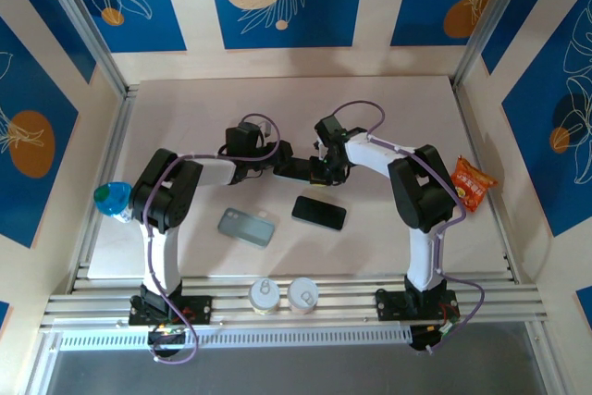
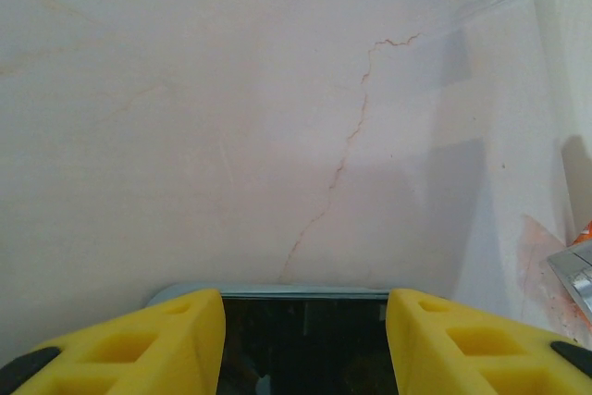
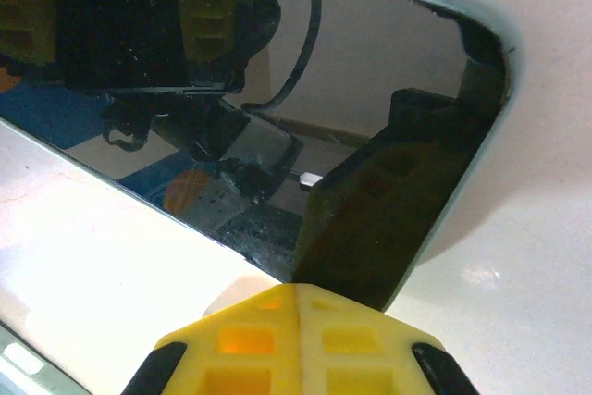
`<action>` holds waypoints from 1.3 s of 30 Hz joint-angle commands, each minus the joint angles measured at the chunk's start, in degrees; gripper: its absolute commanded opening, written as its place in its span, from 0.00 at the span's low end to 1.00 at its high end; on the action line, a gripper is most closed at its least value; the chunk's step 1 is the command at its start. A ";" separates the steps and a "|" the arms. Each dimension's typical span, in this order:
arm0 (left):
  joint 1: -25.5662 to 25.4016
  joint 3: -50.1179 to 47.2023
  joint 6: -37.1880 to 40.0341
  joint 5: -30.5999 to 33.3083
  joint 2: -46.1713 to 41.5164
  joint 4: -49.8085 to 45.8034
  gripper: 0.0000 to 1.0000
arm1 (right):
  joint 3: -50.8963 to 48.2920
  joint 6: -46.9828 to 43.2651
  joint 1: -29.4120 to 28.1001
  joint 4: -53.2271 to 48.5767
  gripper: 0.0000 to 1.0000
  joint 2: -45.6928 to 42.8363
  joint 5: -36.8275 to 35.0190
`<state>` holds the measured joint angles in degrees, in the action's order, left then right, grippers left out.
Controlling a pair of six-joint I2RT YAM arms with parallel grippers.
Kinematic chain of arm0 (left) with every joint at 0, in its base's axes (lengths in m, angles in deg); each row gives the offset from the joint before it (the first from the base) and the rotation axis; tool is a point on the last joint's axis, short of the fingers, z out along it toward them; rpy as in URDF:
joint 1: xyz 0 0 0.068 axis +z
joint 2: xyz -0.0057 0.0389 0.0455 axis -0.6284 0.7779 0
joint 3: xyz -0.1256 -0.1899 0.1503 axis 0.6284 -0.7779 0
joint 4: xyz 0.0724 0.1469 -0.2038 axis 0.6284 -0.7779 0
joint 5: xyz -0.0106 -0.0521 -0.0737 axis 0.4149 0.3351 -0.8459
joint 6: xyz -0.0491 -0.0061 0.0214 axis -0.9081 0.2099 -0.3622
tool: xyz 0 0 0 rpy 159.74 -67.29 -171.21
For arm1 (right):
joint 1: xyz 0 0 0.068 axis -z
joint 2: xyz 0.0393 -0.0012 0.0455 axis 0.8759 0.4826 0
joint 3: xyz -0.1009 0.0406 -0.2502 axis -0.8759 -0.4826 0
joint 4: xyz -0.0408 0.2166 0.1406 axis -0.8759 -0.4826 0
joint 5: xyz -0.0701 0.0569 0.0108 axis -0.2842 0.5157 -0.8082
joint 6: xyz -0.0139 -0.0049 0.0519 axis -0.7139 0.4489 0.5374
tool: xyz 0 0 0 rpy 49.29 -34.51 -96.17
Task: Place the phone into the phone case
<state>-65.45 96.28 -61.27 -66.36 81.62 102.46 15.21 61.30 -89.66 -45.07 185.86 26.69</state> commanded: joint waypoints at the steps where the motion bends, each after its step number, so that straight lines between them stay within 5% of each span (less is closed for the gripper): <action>1: -0.90 -2.59 -0.91 1.65 1.18 -5.38 0.51 | -8.32 -0.03 -3.22 -0.79 0.00 11.12 3.49; 13: -0.99 -3.47 -1.22 2.13 0.82 -4.77 0.51 | -10.89 0.59 -2.52 1.20 0.00 9.95 4.72; 28: -0.90 -2.27 -0.14 3.03 -0.85 -5.91 0.51 | 5.07 -2.49 3.10 -8.69 0.00 -7.32 7.21; 39: -0.90 -1.37 0.30 2.70 -1.38 -6.87 0.51 | 5.31 -3.28 6.14 -8.10 0.00 -5.06 6.96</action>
<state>-65.85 95.25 -61.45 -64.65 80.49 101.94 20.66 59.13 -83.39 -51.62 179.54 33.11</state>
